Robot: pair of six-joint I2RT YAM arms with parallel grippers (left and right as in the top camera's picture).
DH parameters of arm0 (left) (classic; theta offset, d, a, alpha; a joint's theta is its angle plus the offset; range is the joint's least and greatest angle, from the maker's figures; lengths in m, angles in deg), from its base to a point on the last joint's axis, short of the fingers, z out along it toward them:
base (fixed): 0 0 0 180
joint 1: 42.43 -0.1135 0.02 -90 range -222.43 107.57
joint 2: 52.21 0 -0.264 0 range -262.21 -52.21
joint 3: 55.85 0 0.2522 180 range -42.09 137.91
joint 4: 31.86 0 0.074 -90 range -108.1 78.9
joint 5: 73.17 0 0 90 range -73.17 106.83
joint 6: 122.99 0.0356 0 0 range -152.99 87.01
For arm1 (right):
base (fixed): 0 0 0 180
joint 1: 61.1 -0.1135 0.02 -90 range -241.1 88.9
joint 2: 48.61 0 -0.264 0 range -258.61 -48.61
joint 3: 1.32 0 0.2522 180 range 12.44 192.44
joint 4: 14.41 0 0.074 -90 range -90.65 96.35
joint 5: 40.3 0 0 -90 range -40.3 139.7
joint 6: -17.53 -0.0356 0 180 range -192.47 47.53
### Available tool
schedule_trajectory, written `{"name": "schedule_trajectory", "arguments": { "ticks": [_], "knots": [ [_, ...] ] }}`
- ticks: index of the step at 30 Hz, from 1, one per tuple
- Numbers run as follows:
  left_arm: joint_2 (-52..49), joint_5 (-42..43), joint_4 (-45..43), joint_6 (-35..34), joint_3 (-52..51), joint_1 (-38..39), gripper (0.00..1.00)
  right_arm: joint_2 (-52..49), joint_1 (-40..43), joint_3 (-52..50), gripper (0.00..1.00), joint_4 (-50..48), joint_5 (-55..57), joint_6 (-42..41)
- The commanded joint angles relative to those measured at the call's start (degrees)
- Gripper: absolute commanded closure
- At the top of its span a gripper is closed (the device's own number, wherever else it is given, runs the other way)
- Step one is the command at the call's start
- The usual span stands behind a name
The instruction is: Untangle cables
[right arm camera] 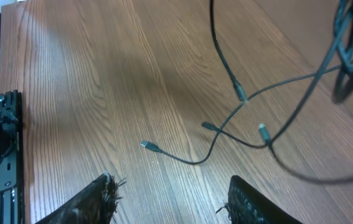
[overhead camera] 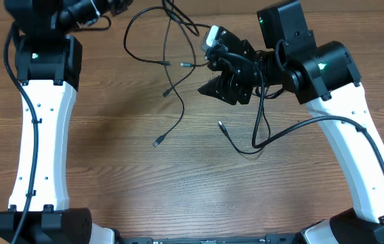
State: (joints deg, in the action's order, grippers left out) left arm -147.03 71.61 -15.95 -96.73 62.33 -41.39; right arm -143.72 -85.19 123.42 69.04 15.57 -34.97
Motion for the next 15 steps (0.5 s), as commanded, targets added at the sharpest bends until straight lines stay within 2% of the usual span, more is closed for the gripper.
{"name": "schedule_trajectory", "arguments": {
  "ticks": [1, 5, 8, 11, 12, 15],
  "knots": [
    [1.11, -14.49, 6.05, 18.60, 0.74, 0.15, 0.96, -0.17, -0.22, -0.07, 0.44, -0.48, -0.48, 0.28],
    [1.31, -21.40, 9.35, 16.87, 0.76, 0.61, 0.96, -0.20, -0.22, -0.07, 0.47, -2.05, -0.48, 0.28],
    [2.91, -27.61, 13.49, 9.55, 0.98, 0.83, 0.96, -0.22, -0.28, -0.07, 0.48, -3.96, -0.52, 0.04],
    [5.57, -36.63, 18.93, 9.38, 1.81, 2.03, 0.96, -0.33, -0.33, -0.07, 0.48, -5.55, -0.52, -0.15],
    [6.75, -41.51, 20.83, 10.67, 2.08, 3.04, 0.96, -0.39, -0.33, -0.07, 0.48, -5.97, -0.52, -0.15],
    [9.90, -50.90, 21.42, 20.98, 2.21, 6.75, 0.96, -0.85, -0.33, -0.07, 0.48, -7.10, -0.50, -0.15]
  ]
}}
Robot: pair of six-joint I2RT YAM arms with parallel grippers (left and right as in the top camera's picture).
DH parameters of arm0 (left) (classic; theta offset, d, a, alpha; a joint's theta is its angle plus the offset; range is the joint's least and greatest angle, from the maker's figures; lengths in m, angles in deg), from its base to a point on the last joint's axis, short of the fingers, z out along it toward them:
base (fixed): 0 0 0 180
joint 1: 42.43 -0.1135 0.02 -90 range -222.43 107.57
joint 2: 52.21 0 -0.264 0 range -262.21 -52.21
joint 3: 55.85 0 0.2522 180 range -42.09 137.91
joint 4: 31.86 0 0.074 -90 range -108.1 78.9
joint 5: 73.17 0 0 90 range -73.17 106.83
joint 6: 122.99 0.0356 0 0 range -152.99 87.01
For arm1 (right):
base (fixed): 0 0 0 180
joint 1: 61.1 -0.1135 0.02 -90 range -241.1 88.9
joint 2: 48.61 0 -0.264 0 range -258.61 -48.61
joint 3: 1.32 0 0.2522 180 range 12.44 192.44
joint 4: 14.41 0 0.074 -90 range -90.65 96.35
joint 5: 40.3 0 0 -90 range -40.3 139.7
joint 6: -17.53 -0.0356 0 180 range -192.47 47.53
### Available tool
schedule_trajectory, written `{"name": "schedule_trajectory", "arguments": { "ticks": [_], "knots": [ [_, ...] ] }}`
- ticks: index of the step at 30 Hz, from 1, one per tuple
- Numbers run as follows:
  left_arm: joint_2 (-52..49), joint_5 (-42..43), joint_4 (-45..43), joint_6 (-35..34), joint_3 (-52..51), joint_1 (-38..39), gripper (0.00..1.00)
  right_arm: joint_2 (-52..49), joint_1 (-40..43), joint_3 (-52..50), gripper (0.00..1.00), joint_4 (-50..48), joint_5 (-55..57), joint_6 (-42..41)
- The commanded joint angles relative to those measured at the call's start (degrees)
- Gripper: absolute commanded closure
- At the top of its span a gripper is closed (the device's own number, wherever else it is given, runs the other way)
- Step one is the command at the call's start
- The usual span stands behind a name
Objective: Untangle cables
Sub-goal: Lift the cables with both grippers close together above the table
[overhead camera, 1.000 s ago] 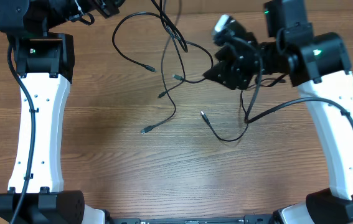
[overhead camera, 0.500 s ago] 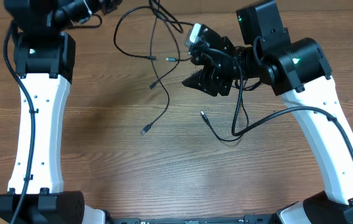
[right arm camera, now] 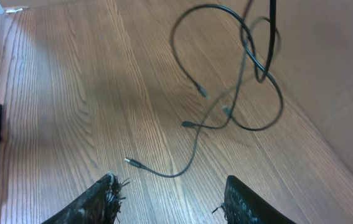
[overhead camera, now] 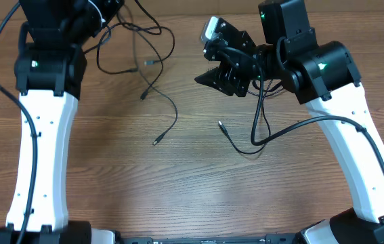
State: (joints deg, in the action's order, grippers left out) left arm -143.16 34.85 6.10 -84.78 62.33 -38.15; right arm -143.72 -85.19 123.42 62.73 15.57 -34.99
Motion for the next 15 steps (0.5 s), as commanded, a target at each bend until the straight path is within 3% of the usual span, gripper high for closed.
{"name": "schedule_trajectory", "arguments": {
  "ticks": [1, 2, 4, 7, 10, 14, 15],
  "knots": [
    [6.88, -16.59, -0.79, 13.77, 2.23, 5.20, 0.96, -1.18, -0.33, -0.07, 0.48, -0.98, -0.50, -0.13],
    [7.74, -21.29, -0.92, 21.92, 2.23, 8.17, 0.96, -1.86, -0.33, -0.07, 0.48, -1.16, -0.52, -0.15],
    [8.07, -27.80, -0.35, 29.35, 2.23, 11.47, 0.96, -2.58, -0.33, -0.07, 0.48, -1.20, -0.50, -0.94],
    [8.09, -40.24, 2.58, 31.54, 2.23, 15.91, 0.96, -3.72, -0.35, -0.09, 0.51, -1.16, -0.55, -1.77],
    [8.35, -42.97, 4.98, 23.89, 2.25, 18.03, 0.96, -4.37, -0.35, -0.09, 0.51, -1.77, -0.52, -1.86],
    [9.03, -27.93, 6.14, 6.86, 2.25, 18.10, 0.96, -4.46, -0.35, -0.09, 0.50, -4.09, -0.50, -1.86],
    [9.05, -24.55, 5.11, 5.40, 2.25, 18.10, 0.96, -4.46, -0.35, -0.09, 0.50, -4.83, -0.50, -1.86]
  ]
}}
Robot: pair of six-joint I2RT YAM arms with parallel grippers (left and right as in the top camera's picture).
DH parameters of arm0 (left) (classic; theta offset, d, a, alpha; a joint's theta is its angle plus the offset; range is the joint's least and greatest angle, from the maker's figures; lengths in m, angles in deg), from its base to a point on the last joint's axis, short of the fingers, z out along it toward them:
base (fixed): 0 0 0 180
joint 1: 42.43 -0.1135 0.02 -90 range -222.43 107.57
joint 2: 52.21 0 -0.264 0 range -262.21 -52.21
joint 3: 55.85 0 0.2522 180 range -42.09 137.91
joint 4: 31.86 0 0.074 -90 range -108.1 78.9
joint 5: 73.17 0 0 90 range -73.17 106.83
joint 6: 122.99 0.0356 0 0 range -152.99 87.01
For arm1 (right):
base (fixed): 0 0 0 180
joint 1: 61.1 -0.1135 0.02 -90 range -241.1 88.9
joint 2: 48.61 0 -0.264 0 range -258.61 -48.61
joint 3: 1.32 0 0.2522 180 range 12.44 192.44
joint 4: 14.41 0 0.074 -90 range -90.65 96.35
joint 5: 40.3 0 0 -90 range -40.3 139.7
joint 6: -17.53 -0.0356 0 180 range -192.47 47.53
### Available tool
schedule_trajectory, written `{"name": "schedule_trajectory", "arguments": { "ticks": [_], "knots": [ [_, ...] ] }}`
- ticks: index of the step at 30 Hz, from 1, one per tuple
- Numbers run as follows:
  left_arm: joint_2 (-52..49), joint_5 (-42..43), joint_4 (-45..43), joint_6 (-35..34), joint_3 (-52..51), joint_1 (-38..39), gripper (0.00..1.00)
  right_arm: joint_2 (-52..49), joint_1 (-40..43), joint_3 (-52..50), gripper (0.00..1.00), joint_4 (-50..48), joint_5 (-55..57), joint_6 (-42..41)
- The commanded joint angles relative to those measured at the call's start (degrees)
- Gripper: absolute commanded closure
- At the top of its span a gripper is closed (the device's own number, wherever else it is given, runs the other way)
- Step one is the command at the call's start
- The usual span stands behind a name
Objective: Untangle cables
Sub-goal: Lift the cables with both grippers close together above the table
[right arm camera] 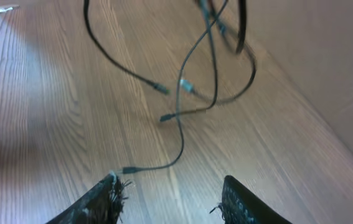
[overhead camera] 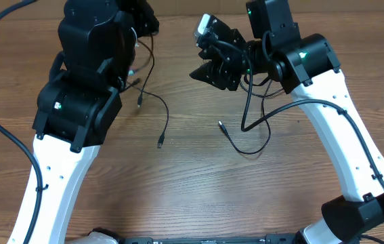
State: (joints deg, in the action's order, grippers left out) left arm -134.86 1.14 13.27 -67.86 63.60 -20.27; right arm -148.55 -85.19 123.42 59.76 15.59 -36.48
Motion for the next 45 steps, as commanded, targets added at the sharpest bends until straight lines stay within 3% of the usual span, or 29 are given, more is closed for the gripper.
{"name": "schedule_trajectory", "arguments": {
  "ticks": [1, 6, 14, 23, 45],
  "knots": [
    [0.72, 11.30, -2.95, -12.46, 0.98, 0.22, 0.96, 0.37, -0.35, -0.09, 0.50, -2.69, -0.57, -0.37],
    [1.25, 17.59, -7.85, -15.15, 0.98, 0.20, 0.96, 0.02, -0.90, -0.09, 0.50, -5.97, -0.59, -0.37],
    [4.15, 18.51, -11.13, -17.03, 1.25, 0.22, 0.96, -0.61, -2.64, -0.09, 0.50, -9.33, -0.55, -0.39],
    [6.84, 18.53, -11.06, -16.79, 2.12, 0.22, 0.96, -2.10, -3.08, -0.09, 0.44, -9.49, -0.55, -1.07],
    [9.20, 21.79, -10.78, -17.03, 2.16, 0.33, 0.96, -2.93, -7.08, -0.09, 0.43, -12.28, -0.52, -1.70]
  ]
}}
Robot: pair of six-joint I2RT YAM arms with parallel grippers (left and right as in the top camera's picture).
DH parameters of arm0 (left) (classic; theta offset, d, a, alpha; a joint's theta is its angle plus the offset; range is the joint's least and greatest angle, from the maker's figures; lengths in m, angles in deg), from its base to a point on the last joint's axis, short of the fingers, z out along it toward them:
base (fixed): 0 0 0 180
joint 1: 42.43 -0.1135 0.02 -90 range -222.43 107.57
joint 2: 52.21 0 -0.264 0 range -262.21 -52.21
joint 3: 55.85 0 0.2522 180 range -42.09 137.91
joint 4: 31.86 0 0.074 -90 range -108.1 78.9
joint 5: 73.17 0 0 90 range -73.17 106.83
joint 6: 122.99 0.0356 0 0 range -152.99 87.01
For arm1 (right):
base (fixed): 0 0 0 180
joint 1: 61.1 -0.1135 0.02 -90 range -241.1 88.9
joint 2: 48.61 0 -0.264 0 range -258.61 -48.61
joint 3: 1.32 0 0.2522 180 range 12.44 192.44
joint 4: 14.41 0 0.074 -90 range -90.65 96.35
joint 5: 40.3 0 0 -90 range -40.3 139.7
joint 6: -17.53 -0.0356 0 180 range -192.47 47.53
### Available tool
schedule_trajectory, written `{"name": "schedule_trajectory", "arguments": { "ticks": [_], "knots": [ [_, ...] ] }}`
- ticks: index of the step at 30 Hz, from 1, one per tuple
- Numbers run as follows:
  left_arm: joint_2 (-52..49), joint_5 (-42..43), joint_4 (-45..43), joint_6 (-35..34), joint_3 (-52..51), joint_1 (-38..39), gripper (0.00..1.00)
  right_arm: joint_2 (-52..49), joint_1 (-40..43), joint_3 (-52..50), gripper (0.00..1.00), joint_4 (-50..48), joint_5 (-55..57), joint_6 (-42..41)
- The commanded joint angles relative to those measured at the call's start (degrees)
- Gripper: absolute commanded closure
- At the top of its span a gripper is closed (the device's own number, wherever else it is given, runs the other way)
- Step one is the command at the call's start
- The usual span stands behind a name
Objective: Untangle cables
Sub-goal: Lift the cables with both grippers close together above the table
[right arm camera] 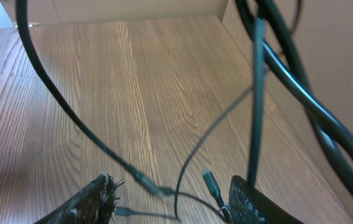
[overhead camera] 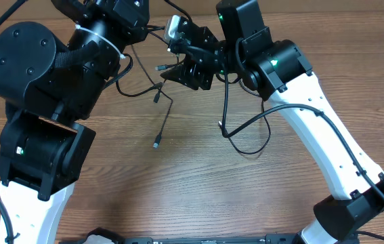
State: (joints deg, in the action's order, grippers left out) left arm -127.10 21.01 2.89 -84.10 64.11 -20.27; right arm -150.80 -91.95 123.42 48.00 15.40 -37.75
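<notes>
Several thin black cables (overhead camera: 152, 64) hang in a tangle from my left gripper (overhead camera: 143, 22), which is mostly hidden under its own arm and seems shut on them. One end trails down to a plug (overhead camera: 156, 144) on the table. My right gripper (overhead camera: 183, 68) stands open right beside the hanging strands. In the right wrist view its fingers (right arm camera: 95, 199) frame cable plugs (right arm camera: 210, 183) lying beyond them, with nothing clamped between. Thick blurred strands (right arm camera: 257, 93) cross close to the lens.
A separate black cable with a plug (overhead camera: 220, 124) curls on the wooden table (overhead camera: 178, 196) below the right arm. The bulky left arm (overhead camera: 43, 102) fills the left of the overhead view. A cardboard wall (right arm camera: 325, 56) stands at the table's far edge.
The left arm has risen closer to the overhead camera, and the hanging cables sit slightly further right. My open right gripper has moved left and now sits among the strands.
At first the tangle hung from my left gripper at the top middle, with the right gripper open beside it. Then the cables were further left, away from the right gripper. Later the left arm loomed larger. Now the open right gripper is at the bundle.
</notes>
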Motion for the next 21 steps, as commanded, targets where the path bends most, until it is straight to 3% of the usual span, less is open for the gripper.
{"name": "schedule_trajectory", "arguments": {
  "ticks": [1, 2, 4, 9, 12, 15, 21],
  "knots": [
    [1.49, 1.88, -0.24, -0.79, 1.66, 0.33, 0.96, -0.70, -0.33, -0.09, 0.46, -0.55, -0.33, -0.46],
    [1.53, 1.90, -0.20, -0.79, 1.66, 0.33, 0.96, -0.72, -0.33, -0.09, 0.55, -0.50, -0.33, -0.46],
    [1.55, 1.90, -0.22, -0.76, 1.66, 0.33, 0.96, -0.72, -0.33, -0.09, 0.96, -0.52, -0.33, -1.81],
    [1.51, -0.48, 2.03, 3.17, 1.66, 0.26, 0.96, -0.70, -0.31, -0.07, 0.96, 0.22, -0.35, -3.50],
    [1.53, -9.09, 7.54, 9.16, 1.66, 0.26, 0.96, -0.20, -0.31, 0.04, 0.96, 3.61, 0.13, -3.34],
    [1.68, -16.61, 12.09, 13.14, 1.66, 0.26, 0.96, 1.11, -0.31, 0.04, 0.96, 5.68, 5.27, -4.15],
    [2.82, -24.52, 11.65, 15.89, 1.66, 0.26, 0.96, 5.60, -0.20, 0.04, 0.96, 5.29, 17.07, -8.87]
  ]
}}
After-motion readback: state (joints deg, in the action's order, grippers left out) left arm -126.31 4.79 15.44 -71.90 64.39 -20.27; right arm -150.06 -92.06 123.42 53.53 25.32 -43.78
